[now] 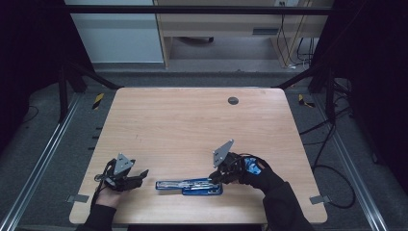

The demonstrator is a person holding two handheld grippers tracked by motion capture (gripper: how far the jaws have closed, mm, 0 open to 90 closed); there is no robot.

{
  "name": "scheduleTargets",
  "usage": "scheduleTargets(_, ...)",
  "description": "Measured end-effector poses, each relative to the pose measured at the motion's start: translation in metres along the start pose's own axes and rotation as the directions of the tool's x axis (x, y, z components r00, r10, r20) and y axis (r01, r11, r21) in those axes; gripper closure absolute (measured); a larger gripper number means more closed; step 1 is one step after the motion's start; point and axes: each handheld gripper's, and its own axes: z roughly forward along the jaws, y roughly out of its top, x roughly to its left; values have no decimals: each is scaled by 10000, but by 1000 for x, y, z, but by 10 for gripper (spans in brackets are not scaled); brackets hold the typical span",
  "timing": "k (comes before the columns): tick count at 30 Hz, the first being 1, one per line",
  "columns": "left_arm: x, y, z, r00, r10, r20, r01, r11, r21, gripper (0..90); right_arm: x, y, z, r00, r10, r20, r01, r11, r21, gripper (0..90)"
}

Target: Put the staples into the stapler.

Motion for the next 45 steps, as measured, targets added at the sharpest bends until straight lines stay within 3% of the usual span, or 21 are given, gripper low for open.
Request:
scheduleTargets(13,0,0,0,10000,12,16,-12,10000,41,340,0,0,-1,9998,-155,-135,151,9994,-304,780)
scheduleTargets(31,0,0,1,10000,20,24,-20,10000,65,339,-4,-4,2,9996,111,-242,-114,9999,-120,771)
scheduleTargets(36,0,0,0,10000,15,21,-15,10000,50,339,-3,-4,1,9999,125,-31,-125,9998,-179,705)
scheduleTargets(45,-1,0,0,10000,38,40,-38,10000,54,339,3,-4,1,9989,364,303,-357,9990,-260,741)
